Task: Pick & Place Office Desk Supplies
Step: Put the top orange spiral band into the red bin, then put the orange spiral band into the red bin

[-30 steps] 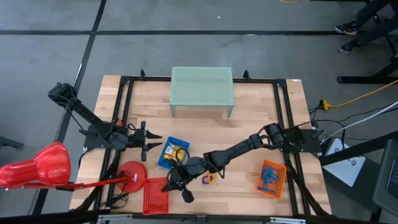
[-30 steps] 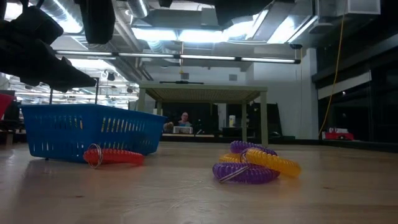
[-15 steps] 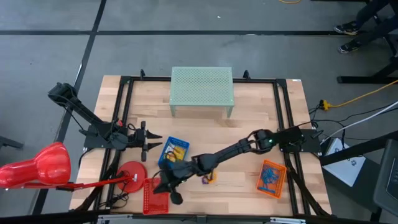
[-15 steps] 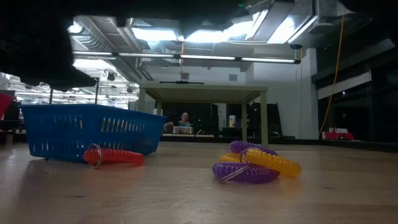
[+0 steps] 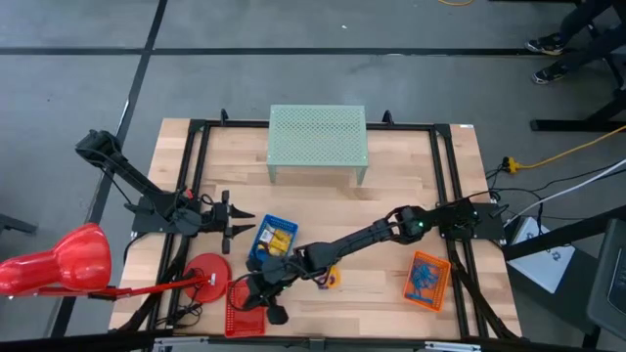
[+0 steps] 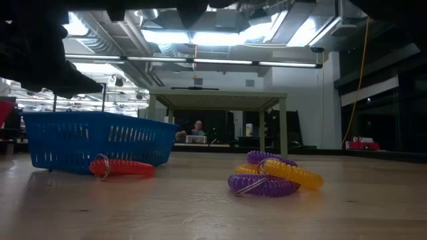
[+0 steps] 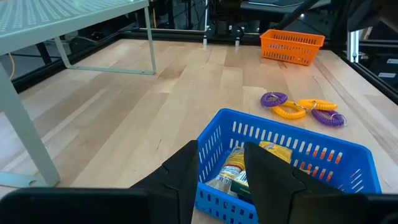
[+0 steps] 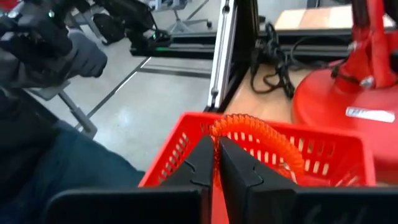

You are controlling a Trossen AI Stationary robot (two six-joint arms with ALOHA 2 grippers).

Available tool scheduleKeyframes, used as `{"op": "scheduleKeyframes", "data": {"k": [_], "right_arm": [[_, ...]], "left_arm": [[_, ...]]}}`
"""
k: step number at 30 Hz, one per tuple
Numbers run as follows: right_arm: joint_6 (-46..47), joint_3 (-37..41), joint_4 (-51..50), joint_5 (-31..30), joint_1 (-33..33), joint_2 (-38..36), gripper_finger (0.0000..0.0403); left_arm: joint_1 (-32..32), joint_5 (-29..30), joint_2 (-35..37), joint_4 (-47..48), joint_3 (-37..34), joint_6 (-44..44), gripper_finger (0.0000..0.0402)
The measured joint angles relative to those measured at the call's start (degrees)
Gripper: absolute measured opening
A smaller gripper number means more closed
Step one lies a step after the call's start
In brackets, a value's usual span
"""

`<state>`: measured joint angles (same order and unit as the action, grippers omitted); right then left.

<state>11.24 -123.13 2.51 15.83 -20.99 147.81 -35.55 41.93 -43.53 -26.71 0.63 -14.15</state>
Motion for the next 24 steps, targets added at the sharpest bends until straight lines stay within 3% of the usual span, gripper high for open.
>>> {"op": "scheduleKeyframes", "data": {"k": [3, 14, 18, 24], "right_arm": [[0.16, 0.37, -0.44, 0.73, 0.0, 0.0, 0.0039], [-0.71, 0.37, 2.58, 1.21, 0.0, -0.04, 0.0212], [-2.51, -0.39, 3.6, 1.82, -0.01, -0.86, 0.0232], [-6.79, -1.09, -3.6, 2.47, -0.11, -5.34, 0.0235]], "left_arm": [[0.0, 0.0, -0.02, 0.01, -0.01, -0.02, 0.0127], [0.0, -0.07, 0.0, -0.05, -0.01, -0.15, 0.0127], [0.12, -1.47, 0.0, -4.01, 0.28, 2.31, 0.0127], [2.28, -9.47, -0.65, -2.14, 6.12, 3.92, 0.0119]]}}
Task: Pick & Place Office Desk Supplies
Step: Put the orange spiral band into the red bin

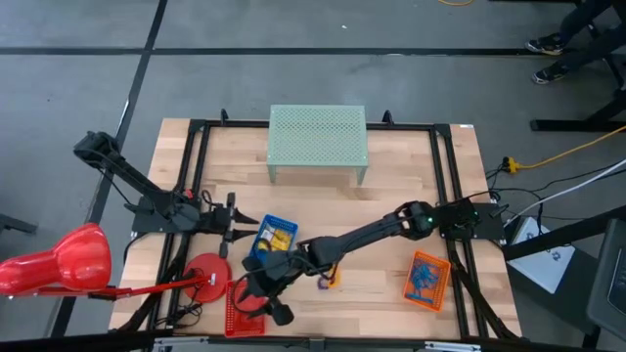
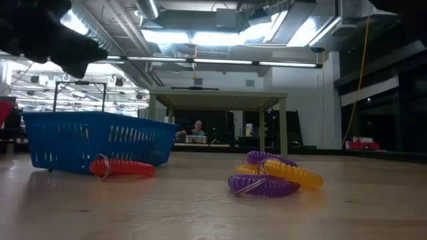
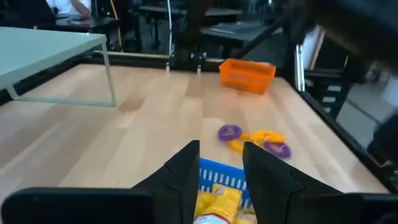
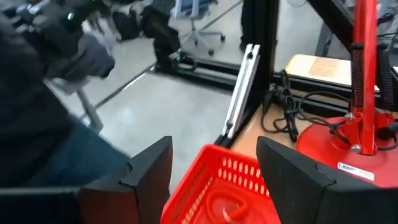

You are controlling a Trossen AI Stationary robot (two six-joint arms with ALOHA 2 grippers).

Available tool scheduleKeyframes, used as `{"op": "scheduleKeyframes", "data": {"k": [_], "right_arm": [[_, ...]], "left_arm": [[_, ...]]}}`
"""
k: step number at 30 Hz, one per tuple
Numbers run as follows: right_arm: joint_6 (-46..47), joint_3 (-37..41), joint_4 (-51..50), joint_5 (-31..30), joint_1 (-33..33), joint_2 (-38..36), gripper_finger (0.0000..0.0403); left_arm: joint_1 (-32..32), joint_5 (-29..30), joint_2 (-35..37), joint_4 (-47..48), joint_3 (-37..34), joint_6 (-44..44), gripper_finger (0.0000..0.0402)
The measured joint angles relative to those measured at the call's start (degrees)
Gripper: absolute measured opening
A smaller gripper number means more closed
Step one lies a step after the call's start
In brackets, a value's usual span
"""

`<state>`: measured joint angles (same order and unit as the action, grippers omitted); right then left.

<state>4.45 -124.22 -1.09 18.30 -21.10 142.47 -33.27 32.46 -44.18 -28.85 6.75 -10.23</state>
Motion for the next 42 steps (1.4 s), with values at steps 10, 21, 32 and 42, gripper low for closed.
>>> {"op": "scheduleKeyframes", "data": {"k": [10, 21, 32, 42], "right_arm": [[-5.02, 0.02, -12.25, 2.34, 0.0, -6.86, 0.0236], [-14.85, 0.24, -23.6, -2.0, -2.45, -17.08, 0.0236], [-11.7, 38.01, 4.57, -16.6, -5.63, -41.27, 0.0236], [-6.65, 69.24, 28.56, -21.9, -5.26, -61.77, 0.0236]], "left_arm": [[7.96, -11.45, -9.95, 3.81, 9.52, 2.55, 0.0105], [16.22, -26.64, -28.39, -5.76, 19.18, 7.42, 0.0106], [22.16, -38.64, -47.2, -9.79, 30.99, 8.07, 0.0103], [22.81, -42.75, -61.97, 5.26, 45.8, 11.28, 0.0102]]}}
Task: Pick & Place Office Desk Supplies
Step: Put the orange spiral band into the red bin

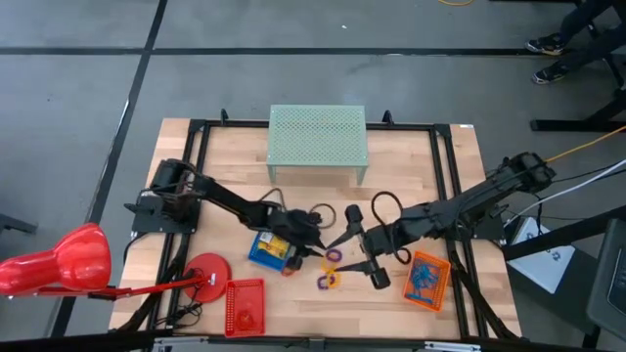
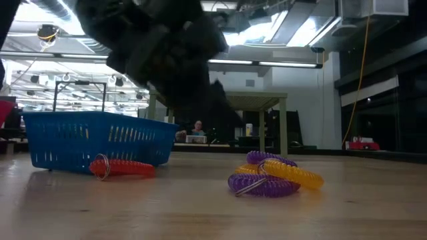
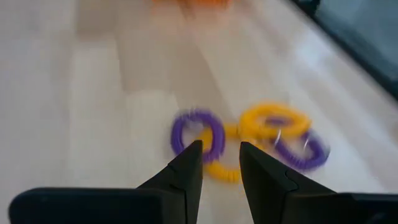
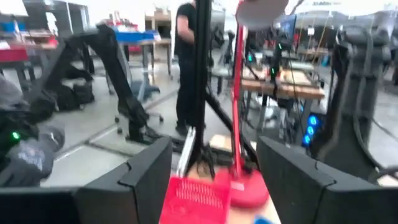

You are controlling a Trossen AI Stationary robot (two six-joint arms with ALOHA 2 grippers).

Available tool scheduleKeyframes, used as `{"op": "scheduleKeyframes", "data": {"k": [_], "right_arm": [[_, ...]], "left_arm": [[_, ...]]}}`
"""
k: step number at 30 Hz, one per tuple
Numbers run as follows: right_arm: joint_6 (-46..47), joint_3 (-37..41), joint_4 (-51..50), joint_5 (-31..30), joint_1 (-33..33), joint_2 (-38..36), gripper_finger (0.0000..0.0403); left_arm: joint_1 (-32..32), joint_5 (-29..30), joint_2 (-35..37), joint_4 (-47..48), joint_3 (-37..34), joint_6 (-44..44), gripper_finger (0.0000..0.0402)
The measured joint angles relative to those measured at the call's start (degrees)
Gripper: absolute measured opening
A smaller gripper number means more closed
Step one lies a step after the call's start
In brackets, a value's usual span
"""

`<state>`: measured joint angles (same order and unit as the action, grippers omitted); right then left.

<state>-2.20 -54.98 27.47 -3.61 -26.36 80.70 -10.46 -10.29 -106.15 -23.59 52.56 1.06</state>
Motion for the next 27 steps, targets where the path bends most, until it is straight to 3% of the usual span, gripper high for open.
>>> {"op": "scheduleKeyframes", "data": {"k": [10, 16, 27], "right_arm": [[0.48, 1.31, -2.6, 0.14, -0.38, -1.13, 0.0236], [0.57, 1.31, -2.35, 1.23, -0.38, -1.13, 0.0236], [0.25, 1.31, -1.29, 1.26, -0.36, -1.11, 0.0236]], "left_arm": [[-0.34, -1.12, -2.02, 17.87, 8.53, 3.15, 0.0102], [-1.92, -1.49, -0.96, 36.9, 10.9, 6.79, 0.0102], [-6.71, -1.64, -0.54, 41.59, 10.99, 8.84, 0.0098]]}}
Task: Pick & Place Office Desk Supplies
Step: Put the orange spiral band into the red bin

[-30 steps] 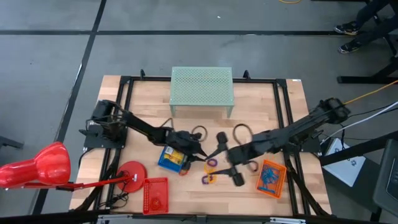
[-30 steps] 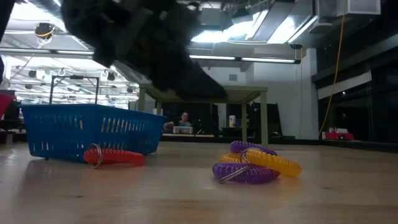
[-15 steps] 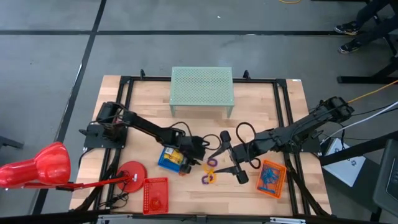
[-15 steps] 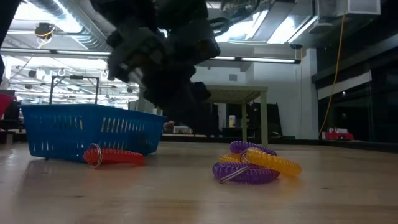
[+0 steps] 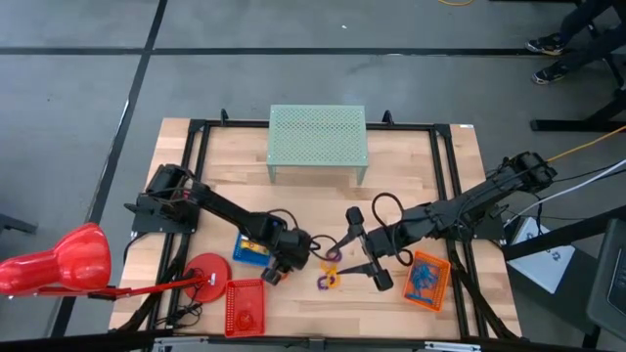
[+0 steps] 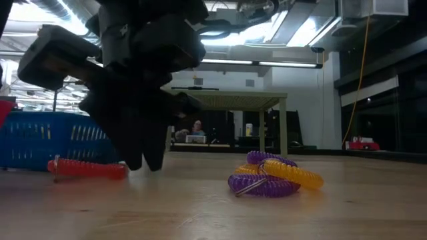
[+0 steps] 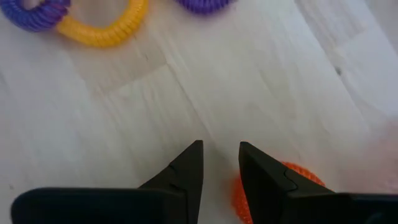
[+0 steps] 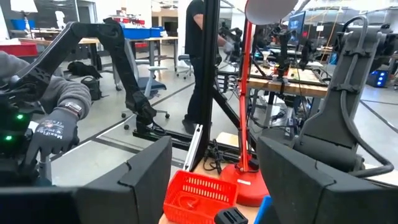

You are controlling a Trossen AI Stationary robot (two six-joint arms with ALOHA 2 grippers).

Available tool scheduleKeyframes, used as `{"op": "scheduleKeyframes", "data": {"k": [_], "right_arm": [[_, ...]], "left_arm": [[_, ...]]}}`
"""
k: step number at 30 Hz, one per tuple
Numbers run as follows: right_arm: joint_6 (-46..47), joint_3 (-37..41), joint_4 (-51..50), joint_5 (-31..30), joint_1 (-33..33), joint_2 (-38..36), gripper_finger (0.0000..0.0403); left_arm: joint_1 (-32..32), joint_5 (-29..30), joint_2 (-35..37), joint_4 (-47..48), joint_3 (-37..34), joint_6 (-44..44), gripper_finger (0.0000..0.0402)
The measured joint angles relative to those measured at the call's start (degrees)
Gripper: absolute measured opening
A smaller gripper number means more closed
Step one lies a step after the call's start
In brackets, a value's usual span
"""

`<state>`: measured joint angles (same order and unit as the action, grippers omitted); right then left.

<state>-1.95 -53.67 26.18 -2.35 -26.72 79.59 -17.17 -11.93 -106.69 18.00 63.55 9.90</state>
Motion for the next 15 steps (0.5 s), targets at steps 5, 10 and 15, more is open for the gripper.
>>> {"op": "scheduleKeyframes", "data": {"k": [5, 10, 15], "right_arm": [[-0.09, 0.0, 0.39, -0.01, 0.02, 0.0, 0.0236], [-0.14, 0.0, 0.39, 0.07, 0.02, 0.0, 0.0236], [-0.12, 0.0, 0.39, 0.22, 0.02, 0.0, 0.0235]], "left_arm": [[0.71, 0.4, 1.77, 0.33, 0.0, 0.25, 0.0098], [1.31, 0.4, 4.58, 4.65, 0.04, 0.82, 0.0098], [0.18, 1.72, 4.65, 8.26, 0.0, -0.03, 0.01]]}}
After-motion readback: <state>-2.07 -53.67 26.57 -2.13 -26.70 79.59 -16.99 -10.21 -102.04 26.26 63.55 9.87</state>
